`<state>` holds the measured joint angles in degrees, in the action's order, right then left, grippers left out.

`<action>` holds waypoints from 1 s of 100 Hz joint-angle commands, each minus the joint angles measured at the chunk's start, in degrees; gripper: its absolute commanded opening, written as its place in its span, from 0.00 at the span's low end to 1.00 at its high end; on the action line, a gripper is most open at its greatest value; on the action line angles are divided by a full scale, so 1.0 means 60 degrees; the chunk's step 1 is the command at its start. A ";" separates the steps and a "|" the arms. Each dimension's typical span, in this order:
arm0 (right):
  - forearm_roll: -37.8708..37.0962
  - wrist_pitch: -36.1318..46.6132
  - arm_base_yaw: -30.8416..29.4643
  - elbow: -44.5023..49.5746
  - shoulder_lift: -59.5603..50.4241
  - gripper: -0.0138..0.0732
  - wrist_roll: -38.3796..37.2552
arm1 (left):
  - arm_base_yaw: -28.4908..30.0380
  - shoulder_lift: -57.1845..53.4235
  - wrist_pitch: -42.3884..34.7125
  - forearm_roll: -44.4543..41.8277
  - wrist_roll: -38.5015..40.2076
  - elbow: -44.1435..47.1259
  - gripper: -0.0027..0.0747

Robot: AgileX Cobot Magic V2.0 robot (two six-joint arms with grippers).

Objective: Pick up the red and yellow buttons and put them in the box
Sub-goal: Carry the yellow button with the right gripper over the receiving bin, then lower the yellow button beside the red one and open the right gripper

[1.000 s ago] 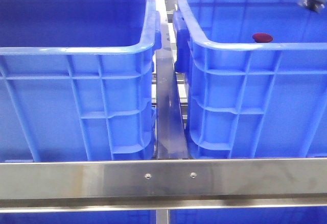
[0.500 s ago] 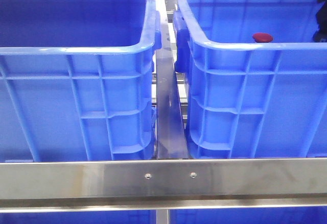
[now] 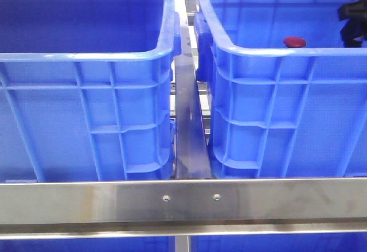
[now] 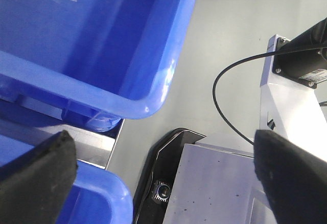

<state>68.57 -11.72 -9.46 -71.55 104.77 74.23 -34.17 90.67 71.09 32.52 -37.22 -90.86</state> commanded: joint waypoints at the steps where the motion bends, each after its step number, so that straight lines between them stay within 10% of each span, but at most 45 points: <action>1: 0.0166 0.0358 0.0044 -0.0353 -0.0300 0.49 0.0076 | -0.0081 -0.0406 -0.0288 0.0473 0.0035 -0.0253 0.89; 24: 0.0156 0.0429 0.0044 -0.0353 -0.0179 0.51 0.0076 | -0.0081 -0.0406 -0.0288 0.0473 0.0035 -0.0253 0.89; 51: 0.0156 0.0359 0.0044 -0.0353 -0.0188 0.86 0.0076 | -0.0081 -0.0406 -0.0288 0.0473 0.0035 -0.0253 0.89; 100: 0.0166 -0.0572 0.0011 0.0023 -0.1297 0.86 0.0038 | -0.0081 -0.0406 -0.0288 0.0438 0.0035 -0.0253 0.89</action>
<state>68.85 -14.83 -9.02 -71.16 102.02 74.23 -34.17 90.67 71.09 32.52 -37.22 -90.86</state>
